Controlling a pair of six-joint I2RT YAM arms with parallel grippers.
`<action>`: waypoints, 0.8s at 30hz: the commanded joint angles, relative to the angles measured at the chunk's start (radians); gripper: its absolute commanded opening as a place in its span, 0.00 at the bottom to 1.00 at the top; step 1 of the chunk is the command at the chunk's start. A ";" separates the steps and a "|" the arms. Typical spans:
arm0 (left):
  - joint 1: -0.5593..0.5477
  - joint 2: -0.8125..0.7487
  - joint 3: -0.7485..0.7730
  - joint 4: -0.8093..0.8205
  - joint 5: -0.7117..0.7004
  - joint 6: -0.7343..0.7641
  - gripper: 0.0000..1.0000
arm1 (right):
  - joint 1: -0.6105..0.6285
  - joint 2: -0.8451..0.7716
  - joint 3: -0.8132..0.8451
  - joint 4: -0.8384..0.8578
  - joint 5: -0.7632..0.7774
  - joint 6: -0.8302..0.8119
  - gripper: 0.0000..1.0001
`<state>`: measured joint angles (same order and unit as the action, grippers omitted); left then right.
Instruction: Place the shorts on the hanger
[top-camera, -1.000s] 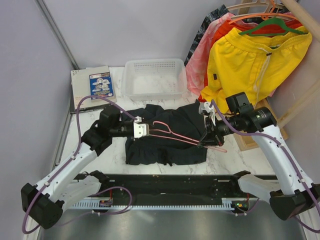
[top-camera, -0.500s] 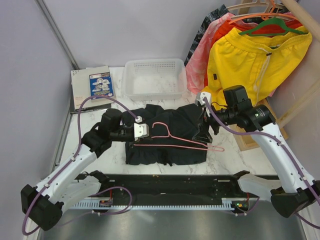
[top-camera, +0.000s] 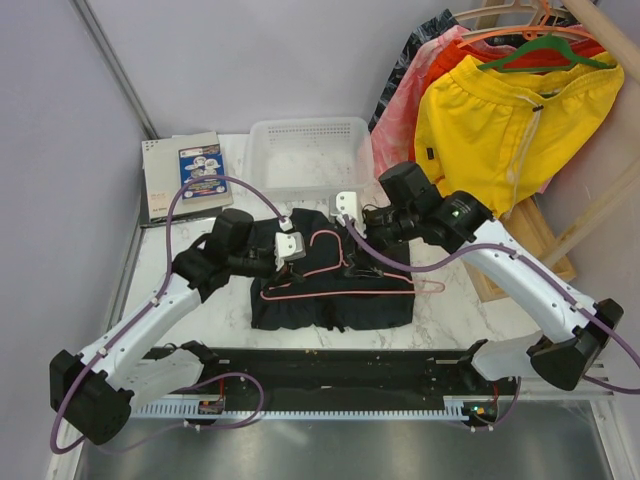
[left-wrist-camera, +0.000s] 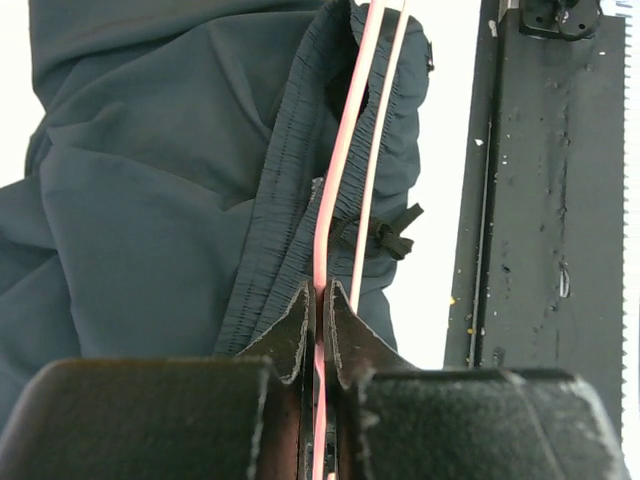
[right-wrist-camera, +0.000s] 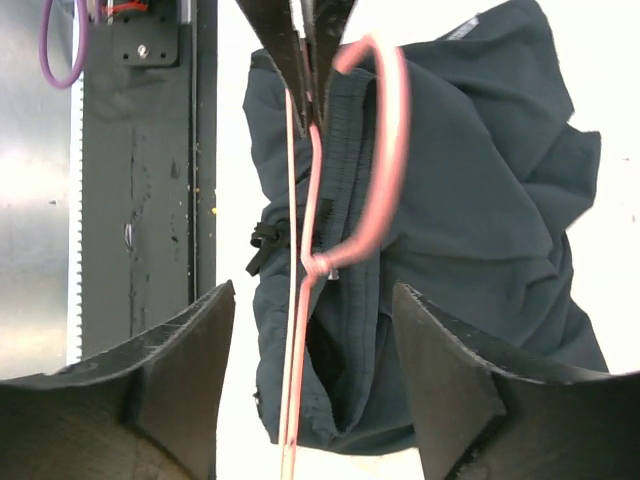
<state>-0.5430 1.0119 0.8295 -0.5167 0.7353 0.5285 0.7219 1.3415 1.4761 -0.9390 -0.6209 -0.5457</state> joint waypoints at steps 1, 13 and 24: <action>0.000 -0.006 0.043 0.001 0.012 -0.048 0.02 | 0.045 0.031 0.015 0.031 0.021 -0.060 0.63; 0.006 -0.025 0.031 -0.009 -0.033 -0.070 0.14 | 0.060 0.035 -0.028 0.020 0.021 -0.077 0.00; 0.301 0.086 0.059 -0.181 0.122 0.077 0.58 | -0.041 -0.082 -0.070 -0.076 0.181 -0.148 0.00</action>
<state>-0.2504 1.0309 0.8524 -0.6289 0.7918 0.5179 0.7353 1.2869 1.3693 -0.9962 -0.4610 -0.6731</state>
